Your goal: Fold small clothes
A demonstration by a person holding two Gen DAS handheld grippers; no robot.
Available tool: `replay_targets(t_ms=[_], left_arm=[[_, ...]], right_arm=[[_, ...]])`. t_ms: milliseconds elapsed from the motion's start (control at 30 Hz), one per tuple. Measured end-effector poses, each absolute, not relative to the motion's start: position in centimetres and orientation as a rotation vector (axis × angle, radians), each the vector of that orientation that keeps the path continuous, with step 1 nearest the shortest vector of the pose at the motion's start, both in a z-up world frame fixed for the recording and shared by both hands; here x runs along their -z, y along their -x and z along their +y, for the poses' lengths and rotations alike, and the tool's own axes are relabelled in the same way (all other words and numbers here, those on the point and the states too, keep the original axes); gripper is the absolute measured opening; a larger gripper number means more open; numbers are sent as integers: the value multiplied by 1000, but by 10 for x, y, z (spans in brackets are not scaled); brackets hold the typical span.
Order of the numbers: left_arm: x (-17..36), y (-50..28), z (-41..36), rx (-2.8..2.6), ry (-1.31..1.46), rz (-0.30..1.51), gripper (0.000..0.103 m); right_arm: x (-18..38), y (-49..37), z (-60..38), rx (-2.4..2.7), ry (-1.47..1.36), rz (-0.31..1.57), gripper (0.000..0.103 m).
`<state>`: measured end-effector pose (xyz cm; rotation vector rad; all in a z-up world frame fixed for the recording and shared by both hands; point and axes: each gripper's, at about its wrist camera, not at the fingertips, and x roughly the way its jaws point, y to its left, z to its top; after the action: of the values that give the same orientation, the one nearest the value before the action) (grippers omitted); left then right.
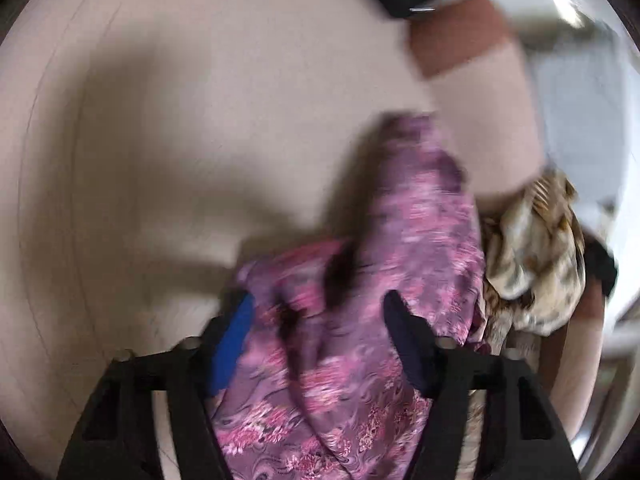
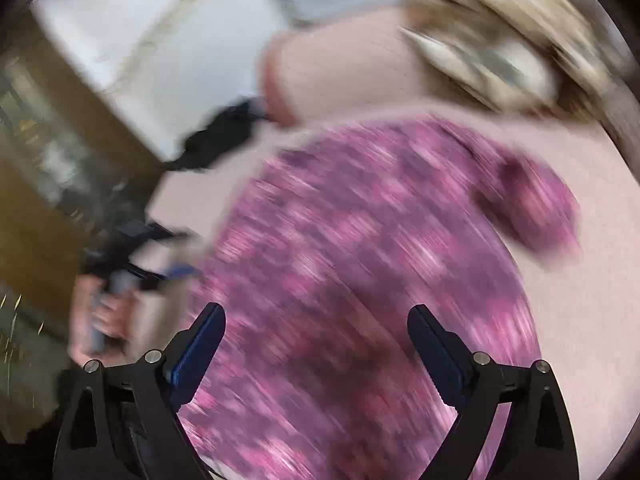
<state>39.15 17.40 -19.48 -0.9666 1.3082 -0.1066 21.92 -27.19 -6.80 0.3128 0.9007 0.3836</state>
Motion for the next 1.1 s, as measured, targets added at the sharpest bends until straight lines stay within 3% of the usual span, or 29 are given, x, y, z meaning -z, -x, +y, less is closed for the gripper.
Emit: replay_targets(t_ms=[33, 233, 400, 433, 467, 567, 633, 733, 867, 1100], left_arm=[[202, -390, 174, 108, 1007, 1315, 51], [200, -401, 173, 90, 994, 1244, 50], [205, -406, 171, 61, 1004, 1235, 30], [205, -406, 171, 62, 994, 1243, 7], [208, -406, 172, 61, 1001, 1259, 4], [210, -402, 188, 72, 1118, 1239, 3], [203, -396, 199, 86, 1177, 1193, 3], [197, -380, 225, 122, 1370, 1055, 3], [220, -375, 242, 69, 1504, 1028, 3], [230, -370, 237, -9, 1525, 1057, 7]], right_arm=[[58, -238, -258, -422, -282, 893, 96], [59, -377, -176, -600, -259, 1003, 89], [108, -486, -106, -566, -229, 1175, 73], [117, -500, -99, -561, -215, 1198, 67], [130, -513, -88, -566, -207, 1231, 63], [160, -526, -58, -611, -161, 1309, 36], [168, -527, -45, -592, -91, 1321, 11], [143, -525, -52, -618, -135, 1239, 8], [103, -524, -80, -625, -241, 1110, 7], [143, -551, -94, -482, -294, 1174, 9]])
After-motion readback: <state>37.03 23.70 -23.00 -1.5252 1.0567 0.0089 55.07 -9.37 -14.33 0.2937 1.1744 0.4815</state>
